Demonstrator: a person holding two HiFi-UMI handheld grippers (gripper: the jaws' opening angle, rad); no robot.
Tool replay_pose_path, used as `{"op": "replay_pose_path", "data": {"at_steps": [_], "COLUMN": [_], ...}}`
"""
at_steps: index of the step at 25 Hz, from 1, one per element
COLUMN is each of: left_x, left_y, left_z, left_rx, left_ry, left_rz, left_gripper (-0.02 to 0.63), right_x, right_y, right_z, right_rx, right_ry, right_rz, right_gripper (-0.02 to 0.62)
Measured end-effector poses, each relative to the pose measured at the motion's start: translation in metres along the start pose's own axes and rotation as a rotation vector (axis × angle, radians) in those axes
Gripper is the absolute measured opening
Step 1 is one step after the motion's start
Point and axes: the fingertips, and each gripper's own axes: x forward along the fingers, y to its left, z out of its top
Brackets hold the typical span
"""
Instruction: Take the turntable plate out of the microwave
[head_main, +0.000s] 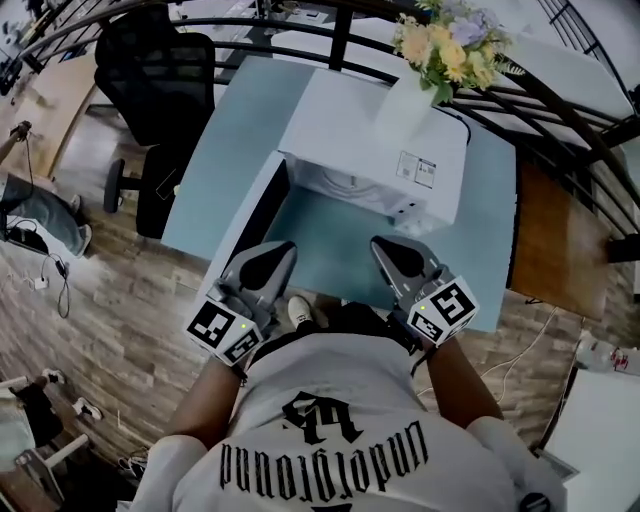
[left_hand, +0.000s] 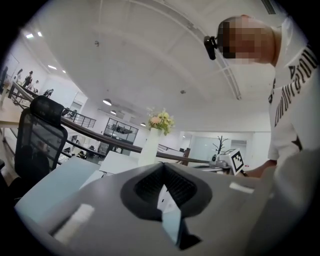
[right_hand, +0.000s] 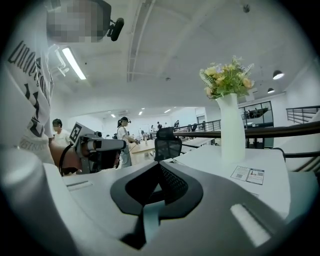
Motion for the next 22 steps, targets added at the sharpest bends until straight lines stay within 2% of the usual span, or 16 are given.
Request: {"op": "replay_pose_path", "data": {"at_steps": [5,9,13,22], "left_x": [0.016,0.027,0.049,0.087], "left_y": [0.009,0.021,0.033,0.061], "left_z": [-0.01,-0.017,-0.039,-0.091], "left_rx": [0.0,0.012,0.011,-0.005], "left_ry": [0.037,0.067,0.102,0.154], "left_rz": [-0.029,-0.021,-0.015,-0.005], "left_gripper": [0.049,0.049,0.049,0.049], "right_x": [0.01,0.022,0.036,0.065], "right_y": [-0.008,-0.018,-0.041,-0.082], "right_z": [-0.012,-0.026,-0.05,-0.113], "right_rx": [0.042,0.09,0.108,0.23], "right_ry": [0.012,0.027,0.076,0.15], "right_rz": [-0.017,-0.012,-0.018,-0.024], "right_gripper": [0.003,0.003,0.003,0.006]}}
